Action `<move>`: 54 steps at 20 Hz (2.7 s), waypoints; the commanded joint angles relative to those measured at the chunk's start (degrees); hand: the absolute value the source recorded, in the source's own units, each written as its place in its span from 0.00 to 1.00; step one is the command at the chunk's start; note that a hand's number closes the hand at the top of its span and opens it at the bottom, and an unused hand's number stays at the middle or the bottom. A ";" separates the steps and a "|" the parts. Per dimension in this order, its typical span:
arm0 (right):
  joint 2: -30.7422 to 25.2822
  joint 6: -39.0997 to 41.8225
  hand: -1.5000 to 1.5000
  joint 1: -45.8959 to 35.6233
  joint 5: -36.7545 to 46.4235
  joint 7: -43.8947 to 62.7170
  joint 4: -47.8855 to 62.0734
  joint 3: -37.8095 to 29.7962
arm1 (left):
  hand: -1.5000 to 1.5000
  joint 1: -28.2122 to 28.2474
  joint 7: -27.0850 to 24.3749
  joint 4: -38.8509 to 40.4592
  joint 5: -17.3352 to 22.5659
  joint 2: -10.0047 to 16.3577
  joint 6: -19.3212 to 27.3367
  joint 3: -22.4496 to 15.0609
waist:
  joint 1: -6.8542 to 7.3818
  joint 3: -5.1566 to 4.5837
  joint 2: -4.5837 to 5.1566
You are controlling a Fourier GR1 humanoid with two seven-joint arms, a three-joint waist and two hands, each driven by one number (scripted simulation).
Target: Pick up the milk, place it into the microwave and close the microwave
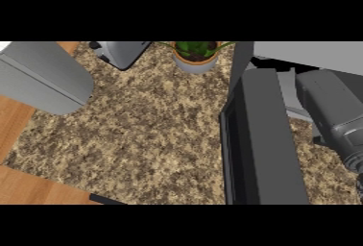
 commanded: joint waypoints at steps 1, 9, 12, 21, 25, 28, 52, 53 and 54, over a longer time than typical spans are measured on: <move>2.47 0.61 0.00 -1.31 2.46 2.40 1.48 2.44 | 0.00 -0.62 0.54 0.12 -0.24 0.97 -0.09 0.44 | 0.50 -0.22 -0.57; 7.76 -6.71 0.00 -5.74 2.98 7.97 1.45 2.45 | 0.00 -2.02 1.40 2.63 -0.51 0.82 0.26 -0.67 | -0.16 -0.39 -1.22; 8.46 -4.93 0.00 -6.01 2.74 6.51 0.77 2.08 | 0.00 -3.25 2.06 2.90 -0.54 1.60 0.67 -0.48 | -1.42 -0.27 -1.32; 9.77 -8.84 0.00 -4.90 0.46 3.50 -1.08 -1.10 | 0.00 -2.45 2.87 4.79 -1.13 0.70 0.22 -2.05 | -4.00 -0.29 -2.27; 8.71 -9.30 0.00 -3.97 0.36 2.56 -1.15 -1.67 | 0.00 -2.32 2.99 5.52 -3.03 -0.39 -0.09 -4.03 | -5.21 -0.33 -2.45; 7.10 -6.77 0.00 -3.58 2.05 2.15 -0.51 -0.17 | 0.00 -1.04 2.47 5.27 -4.75 -1.59 -0.89 -5.50 | -5.68 -0.39 -3.08; 10.10 31.07 0.00 16.31 -5.48 -12.87 -1.29 -5.45 | 0.00 -7.23 -7.35 19.92 -26.73 -6.02 -10.43 -21.55 | -12.48 -0.54 -6.06; 11.52 31.24 0.00 15.95 -5.68 -11.44 -1.28 -5.39 | 0.00 -11.98 -3.30 20.53 -28.50 -8.64 -6.20 -23.94 | -12.91 -0.52 -6.01; 9.88 33.71 0.00 16.92 -6.28 -10.63 -2.41 -5.42 | 0.00 -7.14 -2.54 16.15 -28.23 -8.77 -6.61 -25.84 | -13.36 -0.55 -6.50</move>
